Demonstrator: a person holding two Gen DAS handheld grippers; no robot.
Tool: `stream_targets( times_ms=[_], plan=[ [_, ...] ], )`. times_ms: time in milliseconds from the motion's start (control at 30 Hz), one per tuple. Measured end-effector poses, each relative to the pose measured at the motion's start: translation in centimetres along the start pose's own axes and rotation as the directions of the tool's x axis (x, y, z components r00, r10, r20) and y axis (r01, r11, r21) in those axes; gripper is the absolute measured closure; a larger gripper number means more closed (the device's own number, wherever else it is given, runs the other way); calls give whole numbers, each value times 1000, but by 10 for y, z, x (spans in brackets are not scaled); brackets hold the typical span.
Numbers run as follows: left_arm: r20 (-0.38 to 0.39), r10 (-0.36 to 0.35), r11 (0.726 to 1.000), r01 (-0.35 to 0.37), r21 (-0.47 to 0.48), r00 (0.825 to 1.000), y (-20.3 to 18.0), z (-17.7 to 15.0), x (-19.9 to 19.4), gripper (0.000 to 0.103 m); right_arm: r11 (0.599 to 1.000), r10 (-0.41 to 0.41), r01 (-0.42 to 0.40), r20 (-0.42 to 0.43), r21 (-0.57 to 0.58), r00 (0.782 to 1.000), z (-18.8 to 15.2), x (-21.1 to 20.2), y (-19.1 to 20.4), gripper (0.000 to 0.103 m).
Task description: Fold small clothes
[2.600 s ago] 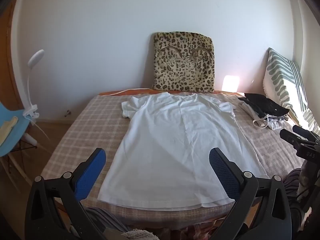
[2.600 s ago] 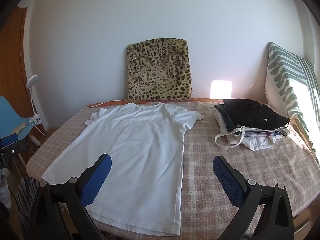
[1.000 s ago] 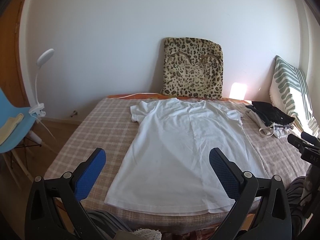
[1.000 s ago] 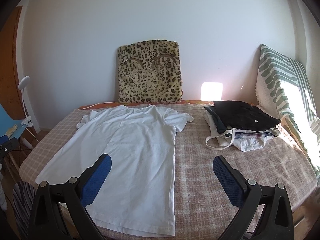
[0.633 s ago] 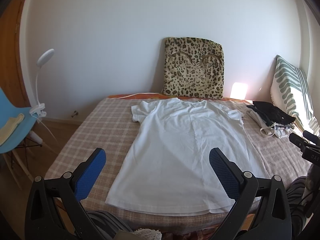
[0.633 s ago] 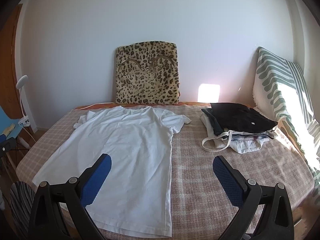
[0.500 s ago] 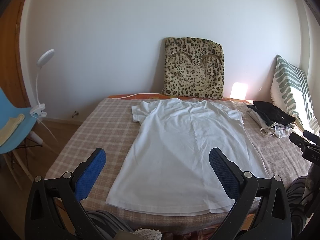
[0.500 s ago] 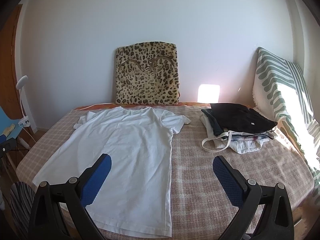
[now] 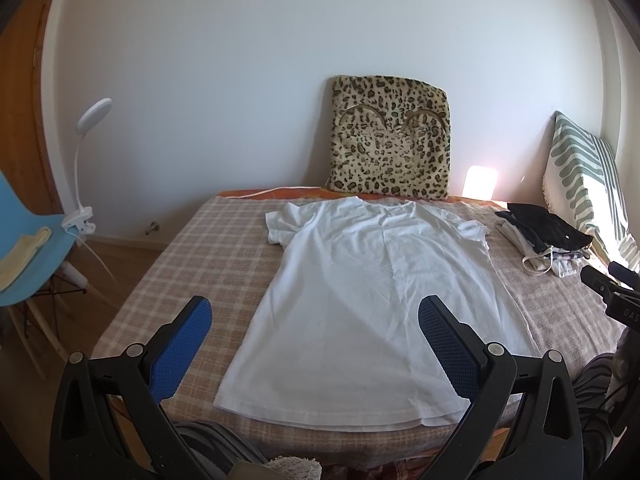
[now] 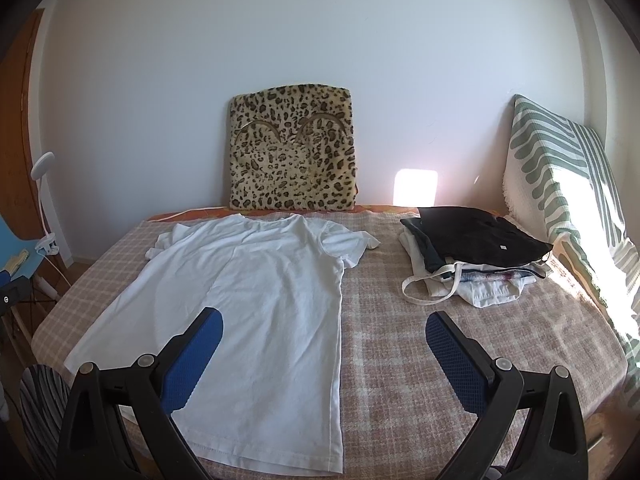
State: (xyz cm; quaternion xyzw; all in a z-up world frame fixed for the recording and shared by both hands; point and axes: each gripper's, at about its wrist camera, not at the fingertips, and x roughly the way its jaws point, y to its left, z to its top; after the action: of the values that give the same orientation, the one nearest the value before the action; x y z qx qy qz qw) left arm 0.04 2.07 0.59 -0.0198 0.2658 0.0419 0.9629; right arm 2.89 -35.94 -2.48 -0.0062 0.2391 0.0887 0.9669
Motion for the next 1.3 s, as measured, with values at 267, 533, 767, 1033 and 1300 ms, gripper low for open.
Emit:
stream_targets(
  times_ms=[267,533,767,1033,1300],
  plan=[
    [-2,7,1000,-7,-5,1000,1,-2,-1,0,1000,0,0,1,1,1000,0,0,-1,0],
    [-19,18,1000,-18,-16,1000,5,-4,5,0,1000,5,-5,-1,4,1000,1,1,-1,0],
    [-55,-19,1000,18,-21,998,16,-2,20,0,999,52,-52,-4,-11,999,18,16,6,0],
    [-150,-63,994,48,-101,987,55,-9,54,3,985,156,-156,-3,-68,988,55,44,31,0],
    [-251,-131,972,74,-224,959,98,-37,84,29,955,267,-272,-54,-118,962,103,96,84,0]
  ],
)
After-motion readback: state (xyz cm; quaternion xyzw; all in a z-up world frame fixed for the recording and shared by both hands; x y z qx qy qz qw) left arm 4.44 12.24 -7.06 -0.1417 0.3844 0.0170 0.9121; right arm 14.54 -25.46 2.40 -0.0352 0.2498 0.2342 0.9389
